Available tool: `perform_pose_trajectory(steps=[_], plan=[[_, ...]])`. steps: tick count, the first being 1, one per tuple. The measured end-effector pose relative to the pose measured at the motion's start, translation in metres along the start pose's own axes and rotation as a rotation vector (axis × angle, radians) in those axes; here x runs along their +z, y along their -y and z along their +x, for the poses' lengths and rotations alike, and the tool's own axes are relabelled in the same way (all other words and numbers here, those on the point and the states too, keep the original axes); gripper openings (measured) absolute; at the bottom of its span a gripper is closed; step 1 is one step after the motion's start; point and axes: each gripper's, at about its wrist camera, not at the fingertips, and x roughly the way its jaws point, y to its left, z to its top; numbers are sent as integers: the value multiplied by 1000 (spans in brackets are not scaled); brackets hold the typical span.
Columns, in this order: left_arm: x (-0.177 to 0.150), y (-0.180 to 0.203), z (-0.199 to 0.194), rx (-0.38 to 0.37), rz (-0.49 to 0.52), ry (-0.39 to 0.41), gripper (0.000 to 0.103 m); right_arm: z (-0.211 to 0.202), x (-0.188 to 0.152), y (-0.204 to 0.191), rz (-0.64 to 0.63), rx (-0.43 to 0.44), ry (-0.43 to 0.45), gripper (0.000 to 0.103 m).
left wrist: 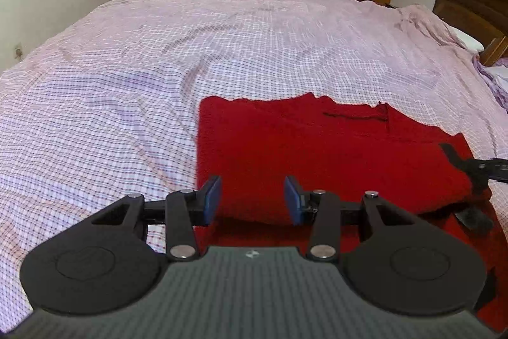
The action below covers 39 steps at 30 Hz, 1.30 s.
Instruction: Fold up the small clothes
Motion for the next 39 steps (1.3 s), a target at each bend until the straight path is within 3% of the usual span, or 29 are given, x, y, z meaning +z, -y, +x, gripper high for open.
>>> perform_pose_trajectory(steps=[6, 7, 8, 12, 14, 17, 24, 33, 39], plan=[[3, 8, 10, -27, -7, -8, 49, 17, -13, 0, 67, 92, -16, 46], [4, 10, 12, -33, -10, -8, 49, 17, -13, 2, 84, 110, -17, 39], [5, 11, 12, -40, -10, -4, 49, 16, -12, 2, 87, 121, -13, 21], [10, 19, 13, -58, 4, 29, 49, 0, -4, 2, 86, 183, 45, 14], [13, 22, 14, -68, 10, 48, 49, -21, 1, 0, 57, 198, 145, 13], [16, 26, 26, -74, 31, 65, 49, -31, 6, 4, 40, 149, 205, 13], [8, 31, 81, -1, 104, -4, 49, 14, -18, 12, -21, -20, 82, 14], [4, 34, 104, 34, 165, 21, 50, 24, -23, 20, 18, -23, 87, 15], [1, 35, 83, 32, 169, 39, 50, 21, -25, 33, 89, 48, 105, 20]])
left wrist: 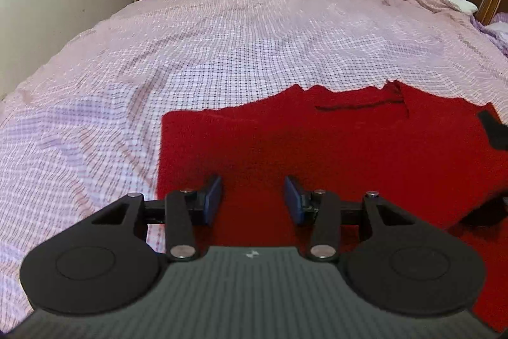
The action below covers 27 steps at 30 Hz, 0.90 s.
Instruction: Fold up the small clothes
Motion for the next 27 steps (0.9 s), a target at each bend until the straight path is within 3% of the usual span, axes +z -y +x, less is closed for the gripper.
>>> perform_pose_trajectory(steps=[7, 14, 19, 27], plan=[[-11, -9, -61, -42, -13, 39, 54, -50, 14, -2, 2, 63, -15, 41], [-26, -20, -108, -37, -58, 48, 55, -122, 16, -9, -78, 131, -6, 41], [-33, -21, -131, -13, -35, 36, 55, -169, 23, -21, -153, 178, -8, 41], [-41, -15, -163, -79, -10, 2, 55, -220, 30, -44, -328, 185, -14, 41]])
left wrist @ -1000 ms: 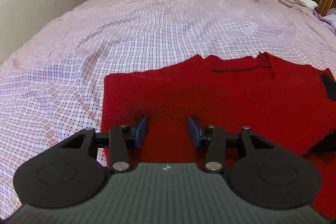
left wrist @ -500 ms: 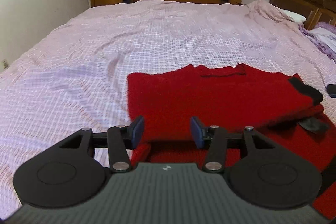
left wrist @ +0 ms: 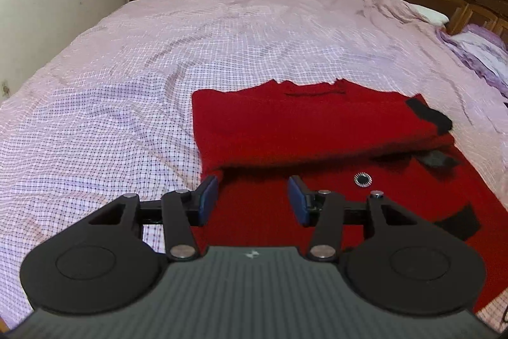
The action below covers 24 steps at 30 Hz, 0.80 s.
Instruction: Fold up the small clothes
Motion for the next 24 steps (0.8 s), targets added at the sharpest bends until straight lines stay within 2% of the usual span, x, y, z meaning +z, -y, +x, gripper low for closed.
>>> perform_pose_trajectory(steps=[9, 12, 17, 21, 24], plan=[[-18, 16, -27, -19, 69, -19, 56, -42, 6, -14, -129, -10, -44, 40], [-31, 21, -34, -23, 91, -31, 61, -44, -4, -22, -177, -18, -77, 52], [-60, 28, -39, -68, 81, -85, 63, -25, -49, -47, -260, 31, -149, 52], [-84, 32, -39, -88, 84, -119, 63, 3, -90, -78, -396, 62, -245, 52], [-94, 31, -42, -99, 72, -128, 63, 21, -115, -102, -540, 77, -284, 52]])
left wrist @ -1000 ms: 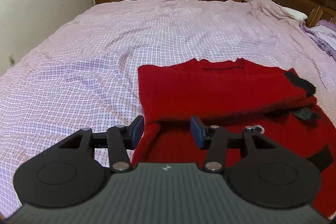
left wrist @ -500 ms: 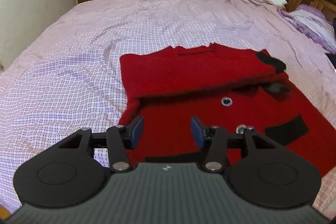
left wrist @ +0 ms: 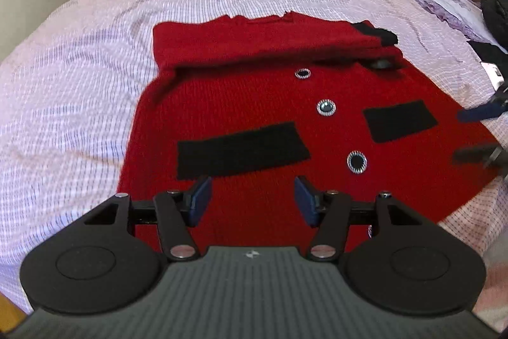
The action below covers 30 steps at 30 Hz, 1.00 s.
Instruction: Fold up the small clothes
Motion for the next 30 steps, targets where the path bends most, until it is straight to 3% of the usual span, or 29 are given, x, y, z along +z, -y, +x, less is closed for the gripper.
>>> perform_pose_trajectory(steps=[8, 11, 13, 19, 23, 27, 30], plan=[[-9, -8, 1, 5, -18, -21, 63, 28, -11, -44, -224, 44, -97, 53], [-12, -8, 0, -6, -9, -29, 63, 31, -18, -53, -275, 55, -106, 67], [-15, -7, 0, -12, -2, -34, 63, 33, -24, -61, -308, 59, -112, 69], [-22, -6, -2, -13, 5, -44, 63, 45, -30, -75, -394, -44, -109, 69], [-23, -5, -8, 62, 43, -16, 63, 51, -30, -77, -383, -84, -111, 67], [-25, -5, -15, 39, 47, -2, 65, 47, -29, -75, -345, -133, -68, 33], [-27, -2, -21, 12, 62, 14, 66, 42, -25, -66, -273, -137, -35, 20]])
